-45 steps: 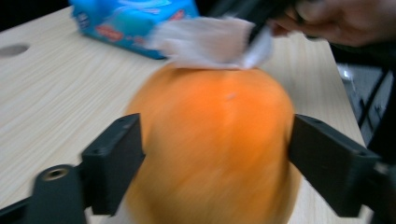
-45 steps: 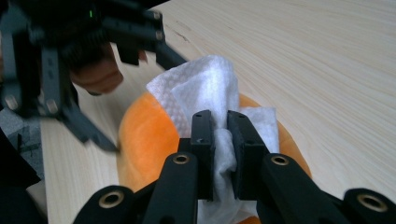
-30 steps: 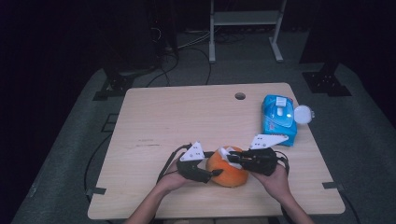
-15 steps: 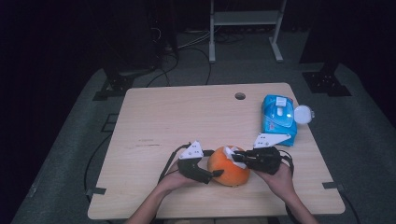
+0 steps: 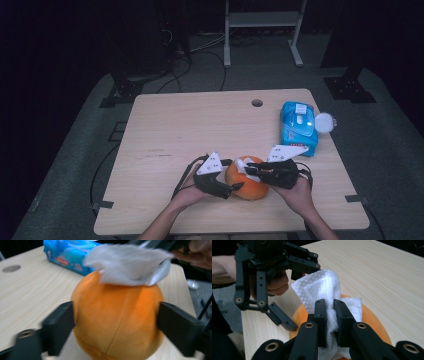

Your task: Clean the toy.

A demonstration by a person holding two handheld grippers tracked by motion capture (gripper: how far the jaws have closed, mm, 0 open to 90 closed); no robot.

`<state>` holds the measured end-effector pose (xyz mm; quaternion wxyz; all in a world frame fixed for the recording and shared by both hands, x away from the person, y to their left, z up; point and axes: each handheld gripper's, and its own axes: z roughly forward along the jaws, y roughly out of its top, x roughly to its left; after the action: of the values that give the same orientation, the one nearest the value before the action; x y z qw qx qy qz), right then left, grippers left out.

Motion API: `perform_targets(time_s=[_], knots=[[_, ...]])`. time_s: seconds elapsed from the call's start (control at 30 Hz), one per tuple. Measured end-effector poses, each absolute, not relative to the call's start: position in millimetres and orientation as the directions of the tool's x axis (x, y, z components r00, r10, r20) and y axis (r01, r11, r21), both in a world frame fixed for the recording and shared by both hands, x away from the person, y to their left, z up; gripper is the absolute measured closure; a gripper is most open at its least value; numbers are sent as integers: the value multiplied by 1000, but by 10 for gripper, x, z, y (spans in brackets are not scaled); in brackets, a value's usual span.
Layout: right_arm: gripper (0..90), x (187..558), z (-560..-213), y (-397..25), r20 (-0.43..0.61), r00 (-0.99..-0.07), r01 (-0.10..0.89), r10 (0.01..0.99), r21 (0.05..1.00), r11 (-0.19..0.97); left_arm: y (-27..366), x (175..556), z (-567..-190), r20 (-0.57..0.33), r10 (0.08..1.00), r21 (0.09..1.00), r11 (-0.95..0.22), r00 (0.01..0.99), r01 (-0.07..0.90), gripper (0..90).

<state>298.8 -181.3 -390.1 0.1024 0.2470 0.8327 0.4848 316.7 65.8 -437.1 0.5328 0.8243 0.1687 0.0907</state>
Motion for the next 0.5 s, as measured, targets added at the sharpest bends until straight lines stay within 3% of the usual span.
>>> perform_targets(time_s=[0.1, 0.2, 0.3, 0.5], knots=[[804, 3023, -3903, -1911, 79, -844, 327, 530, 859, 394, 668, 3207, -4424, -69, 368, 902, -375, 927, 216, 89], [804, 3052, -3903, -1978, 92, -833, 347, 545, 855, 385, 653, 3179, -4419, -65, 358, 901, -380, 931, 209, 230], [804, 3007, -3858, -1947, 64, -831, 326, 552, 861, 391, 627, 3132, -4365, -30, 364, 901, -393, 931, 183, 300], [804, 2858, -3787, -1653, 18, -878, 252, 478, 866, 431, 495, 2958, -4254, 105, 347, 889, -453, 932, 68, 310]])
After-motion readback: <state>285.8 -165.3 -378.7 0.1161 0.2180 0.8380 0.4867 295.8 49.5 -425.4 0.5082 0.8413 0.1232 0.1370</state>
